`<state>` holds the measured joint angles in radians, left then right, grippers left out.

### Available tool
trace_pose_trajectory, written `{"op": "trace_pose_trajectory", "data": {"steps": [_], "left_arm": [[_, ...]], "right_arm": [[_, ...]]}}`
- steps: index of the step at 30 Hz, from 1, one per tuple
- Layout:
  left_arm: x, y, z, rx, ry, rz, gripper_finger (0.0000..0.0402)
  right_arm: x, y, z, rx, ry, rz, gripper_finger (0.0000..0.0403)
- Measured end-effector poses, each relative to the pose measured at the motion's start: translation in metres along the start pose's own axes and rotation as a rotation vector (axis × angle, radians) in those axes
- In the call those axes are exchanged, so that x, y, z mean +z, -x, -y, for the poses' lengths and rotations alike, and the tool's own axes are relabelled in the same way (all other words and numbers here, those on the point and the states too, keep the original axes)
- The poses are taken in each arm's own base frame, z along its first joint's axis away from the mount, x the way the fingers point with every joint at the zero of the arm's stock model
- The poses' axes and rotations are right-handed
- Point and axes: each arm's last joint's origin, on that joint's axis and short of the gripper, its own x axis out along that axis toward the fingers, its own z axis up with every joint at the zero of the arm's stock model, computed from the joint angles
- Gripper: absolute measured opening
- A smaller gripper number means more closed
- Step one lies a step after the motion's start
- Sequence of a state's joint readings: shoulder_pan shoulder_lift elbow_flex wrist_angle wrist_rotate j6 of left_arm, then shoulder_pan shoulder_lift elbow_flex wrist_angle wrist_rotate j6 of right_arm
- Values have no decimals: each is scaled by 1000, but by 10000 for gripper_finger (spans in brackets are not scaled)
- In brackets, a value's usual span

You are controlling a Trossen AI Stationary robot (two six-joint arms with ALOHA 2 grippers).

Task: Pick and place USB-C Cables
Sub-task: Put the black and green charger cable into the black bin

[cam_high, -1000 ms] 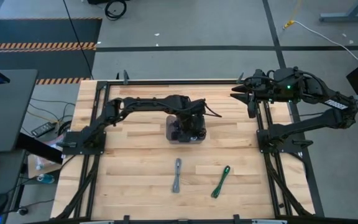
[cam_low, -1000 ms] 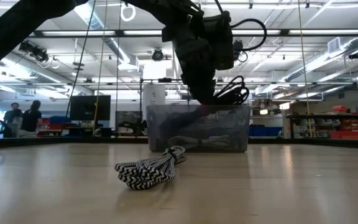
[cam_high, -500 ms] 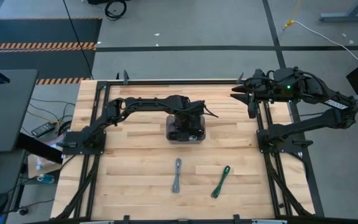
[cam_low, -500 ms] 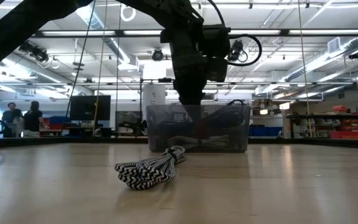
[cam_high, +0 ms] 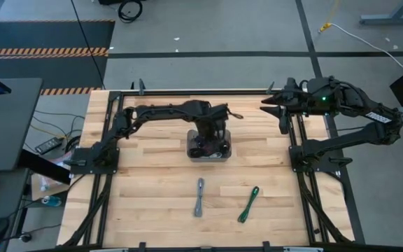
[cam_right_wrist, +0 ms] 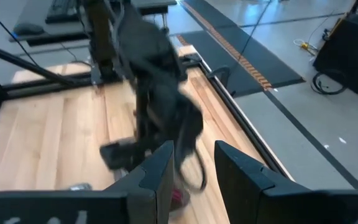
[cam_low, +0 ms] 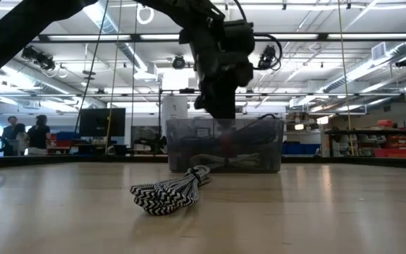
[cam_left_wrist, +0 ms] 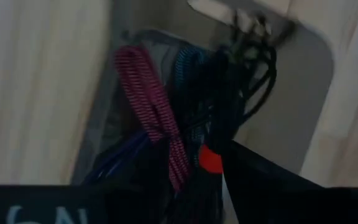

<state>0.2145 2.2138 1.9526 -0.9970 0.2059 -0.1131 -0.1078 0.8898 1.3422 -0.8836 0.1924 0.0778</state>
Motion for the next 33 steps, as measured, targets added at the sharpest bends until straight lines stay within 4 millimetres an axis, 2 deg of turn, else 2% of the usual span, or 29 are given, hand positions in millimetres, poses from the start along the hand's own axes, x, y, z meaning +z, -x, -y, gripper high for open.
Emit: {"op": "trace_pose_trajectory", "data": {"steps": [4,10,16,21,24,28,33], "left_arm": [[2,29,-13,3,119,62,153],[-3,91,-21,12,222,193,153],[-20,153,-3,114,245,339,153],[-42,194,22,239,272,448,153],[-56,210,39,301,291,497,153],[-74,219,58,401,281,490,153],[-101,223,67,571,228,360,153]], "right_arm": [[-11,1,3,-63,-36,-107,122],[-34,5,7,-133,-190,-342,122],[-53,5,3,-113,-295,-526,122],[-80,-18,-12,8,-375,-639,122],[-103,-37,-24,80,-427,-706,122],[-134,-61,-45,185,-600,-763,122],[-166,-86,-79,278,-872,-668,122]]}}
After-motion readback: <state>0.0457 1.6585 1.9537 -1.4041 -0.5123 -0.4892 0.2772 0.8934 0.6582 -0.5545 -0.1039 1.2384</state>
